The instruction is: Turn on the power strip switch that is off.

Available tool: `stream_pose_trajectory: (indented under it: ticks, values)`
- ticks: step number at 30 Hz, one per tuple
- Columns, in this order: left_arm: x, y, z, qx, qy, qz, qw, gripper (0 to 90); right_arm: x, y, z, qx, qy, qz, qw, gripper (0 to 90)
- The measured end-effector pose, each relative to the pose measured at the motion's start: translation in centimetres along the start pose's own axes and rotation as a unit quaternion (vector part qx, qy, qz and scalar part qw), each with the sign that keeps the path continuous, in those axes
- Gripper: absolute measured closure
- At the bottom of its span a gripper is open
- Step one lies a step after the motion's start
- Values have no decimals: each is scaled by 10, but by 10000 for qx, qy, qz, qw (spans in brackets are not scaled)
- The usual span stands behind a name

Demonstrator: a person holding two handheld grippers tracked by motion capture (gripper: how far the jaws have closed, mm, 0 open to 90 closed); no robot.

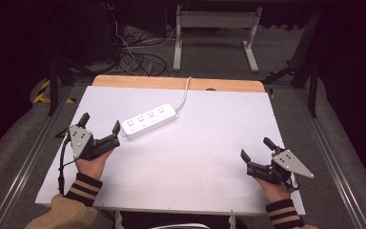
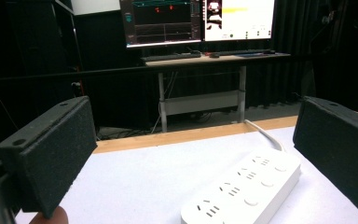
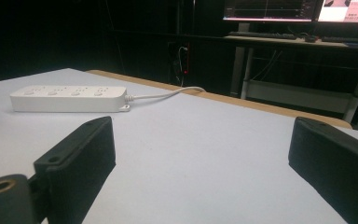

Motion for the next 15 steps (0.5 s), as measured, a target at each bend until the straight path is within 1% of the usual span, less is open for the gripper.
stream_pose_trajectory:
  ticks: [9,15]
  values:
    - [2,-1,0,58,28,33,10000,2,0,0,2,3,2,-10,10000,77]
    - [2,-2,-1,65,32,17,10000,2,0,0,3,-10,14,-8,10000,77]
Point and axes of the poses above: each handheld gripper's, and its own axes: z roughly forward along the jaws, y roughly out of its top, x roughly to its left, the point moved 9 cm from there along z, roughly forward along the jaws, and after that the axes turned 7 degrees about -y, right-handed, at the moved point
